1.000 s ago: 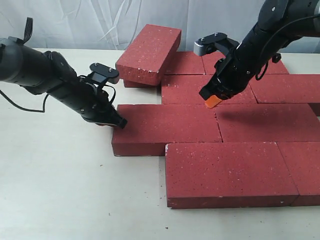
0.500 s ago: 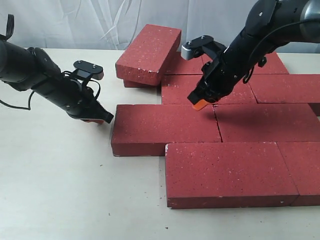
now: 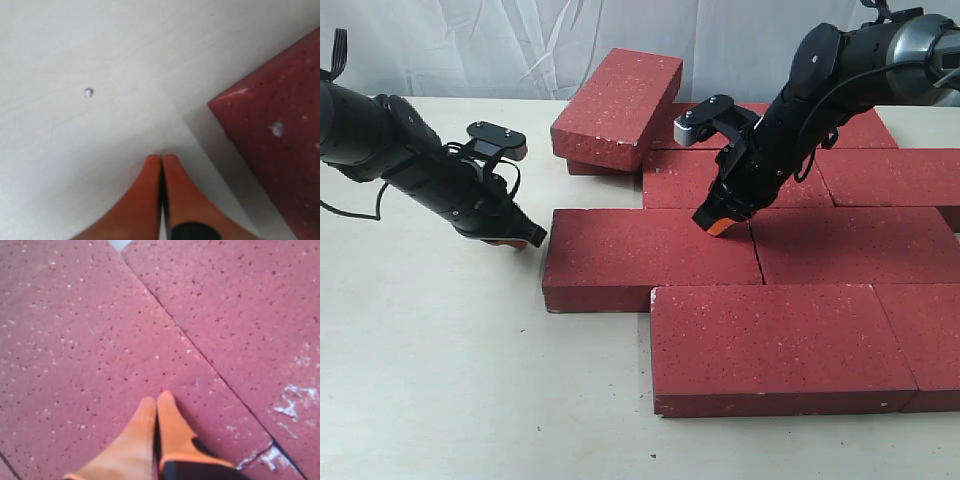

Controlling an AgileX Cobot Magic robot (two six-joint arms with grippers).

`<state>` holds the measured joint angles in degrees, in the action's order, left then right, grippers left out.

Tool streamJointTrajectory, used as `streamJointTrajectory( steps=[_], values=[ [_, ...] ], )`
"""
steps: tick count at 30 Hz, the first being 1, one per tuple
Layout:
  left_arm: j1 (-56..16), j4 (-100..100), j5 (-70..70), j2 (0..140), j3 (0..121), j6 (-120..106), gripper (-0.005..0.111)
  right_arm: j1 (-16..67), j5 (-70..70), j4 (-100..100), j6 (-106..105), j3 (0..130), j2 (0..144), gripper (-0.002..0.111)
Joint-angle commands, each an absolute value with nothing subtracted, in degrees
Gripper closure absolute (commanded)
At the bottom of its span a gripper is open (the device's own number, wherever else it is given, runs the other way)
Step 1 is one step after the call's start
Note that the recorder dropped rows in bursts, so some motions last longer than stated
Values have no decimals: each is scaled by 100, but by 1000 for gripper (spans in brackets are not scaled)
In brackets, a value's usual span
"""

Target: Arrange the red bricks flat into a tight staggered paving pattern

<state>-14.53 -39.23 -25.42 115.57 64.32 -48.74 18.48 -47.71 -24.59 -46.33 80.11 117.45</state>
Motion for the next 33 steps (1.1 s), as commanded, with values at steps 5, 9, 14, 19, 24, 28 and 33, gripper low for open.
streamJointTrajectory(
  steps=[5,9,14,19,24,28,33],
  values=[
    [-1441,-4008,-2543,11505,6456,-4855,107,1842,-4278,-2867,-4671,8212,11595,109],
    [-1441,-4020,-2543,11505,6456,-4855,107,1842,-4319,-2800,-4671,8201,11756,109],
    [-1441,-4020,-2543,11505,6456,-4855,107,1842,-4134,-2687,-4689,8201,12042,109],
    [-1441,-4020,-2555,11505,6456,-4855,107,1842,-4134,-2579,-4689,8201,11964,109],
    [-1441,-3852,-2655,11319,6456,-4855,107,1842,-4496,-2633,-4666,8201,11466,109],
    [-1415,-3633,-2640,10908,6456,-4837,107,1842,-4476,-2637,-4702,8201,10941,109],
    [-1356,-4307,-2193,10595,6456,-4821,107,1829,-1977,-2632,-4630,8201,10774,109]
  ],
)
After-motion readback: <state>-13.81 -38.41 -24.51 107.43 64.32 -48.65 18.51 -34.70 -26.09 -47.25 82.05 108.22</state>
